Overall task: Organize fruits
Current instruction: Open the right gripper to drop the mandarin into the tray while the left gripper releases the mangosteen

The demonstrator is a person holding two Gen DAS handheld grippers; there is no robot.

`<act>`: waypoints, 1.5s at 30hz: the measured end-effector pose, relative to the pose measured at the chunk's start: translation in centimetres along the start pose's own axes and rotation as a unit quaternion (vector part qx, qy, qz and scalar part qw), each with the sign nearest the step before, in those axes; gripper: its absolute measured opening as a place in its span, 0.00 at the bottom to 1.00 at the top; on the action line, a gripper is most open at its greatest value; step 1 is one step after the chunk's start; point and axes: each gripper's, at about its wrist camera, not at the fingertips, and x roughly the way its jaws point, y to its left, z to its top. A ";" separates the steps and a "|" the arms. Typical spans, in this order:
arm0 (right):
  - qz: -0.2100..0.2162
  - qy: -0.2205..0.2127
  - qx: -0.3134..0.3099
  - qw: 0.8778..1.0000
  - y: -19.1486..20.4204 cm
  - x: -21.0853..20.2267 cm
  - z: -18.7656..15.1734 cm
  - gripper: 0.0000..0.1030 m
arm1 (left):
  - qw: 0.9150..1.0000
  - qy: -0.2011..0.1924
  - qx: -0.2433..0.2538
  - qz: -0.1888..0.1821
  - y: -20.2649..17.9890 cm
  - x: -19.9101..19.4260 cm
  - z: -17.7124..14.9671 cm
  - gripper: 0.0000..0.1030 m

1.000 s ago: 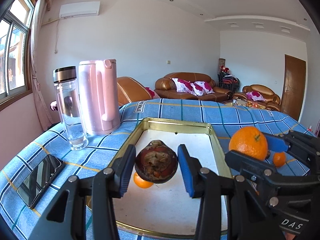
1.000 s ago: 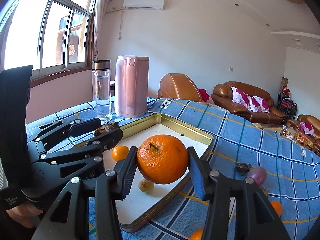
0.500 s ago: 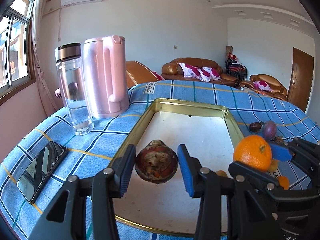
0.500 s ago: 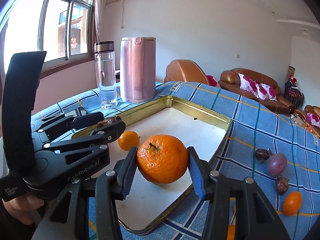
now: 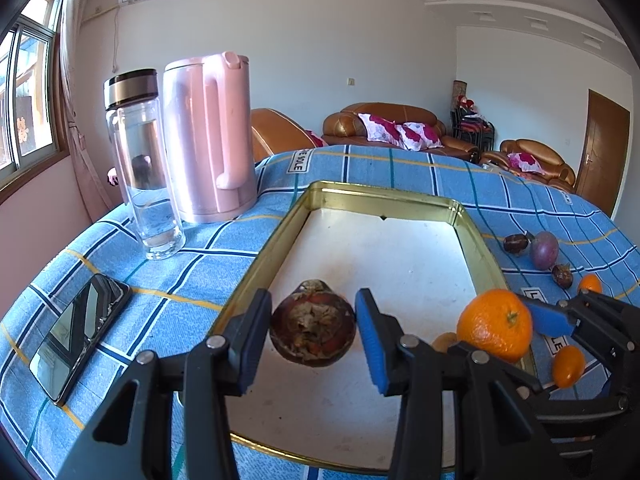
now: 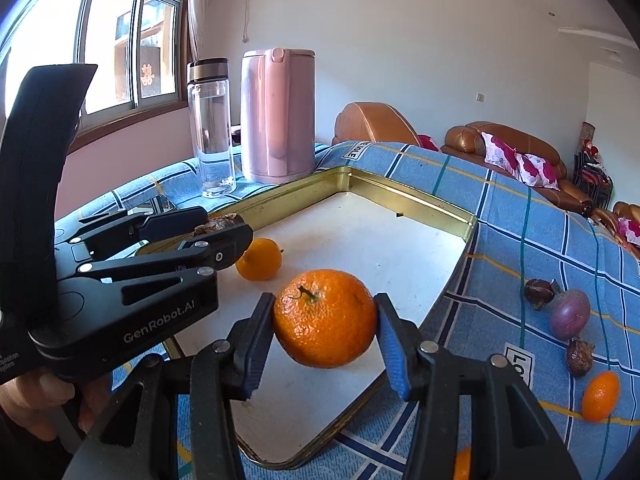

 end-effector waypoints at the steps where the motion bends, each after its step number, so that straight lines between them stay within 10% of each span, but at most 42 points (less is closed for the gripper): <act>1: 0.000 0.002 0.000 1.000 0.0 0.1 0.0 0.50 | 1.000 0.003 -0.001 0.000 0.0 0.1 0.0 0.44; 33: -0.011 0.023 -0.011 1.000 0.6 1.0 0.1 0.52 | 1.000 0.030 -0.004 0.000 0.5 1.2 -0.2 0.45; 37: -0.014 0.019 0.002 1.000 0.1 0.9 0.1 0.64 | 1.000 0.021 -0.002 0.009 0.4 0.8 -0.3 0.70; 45: -0.020 0.014 0.008 1.000 -0.1 0.6 0.0 0.68 | 1.000 0.011 -0.016 0.016 1.0 0.2 -0.4 0.87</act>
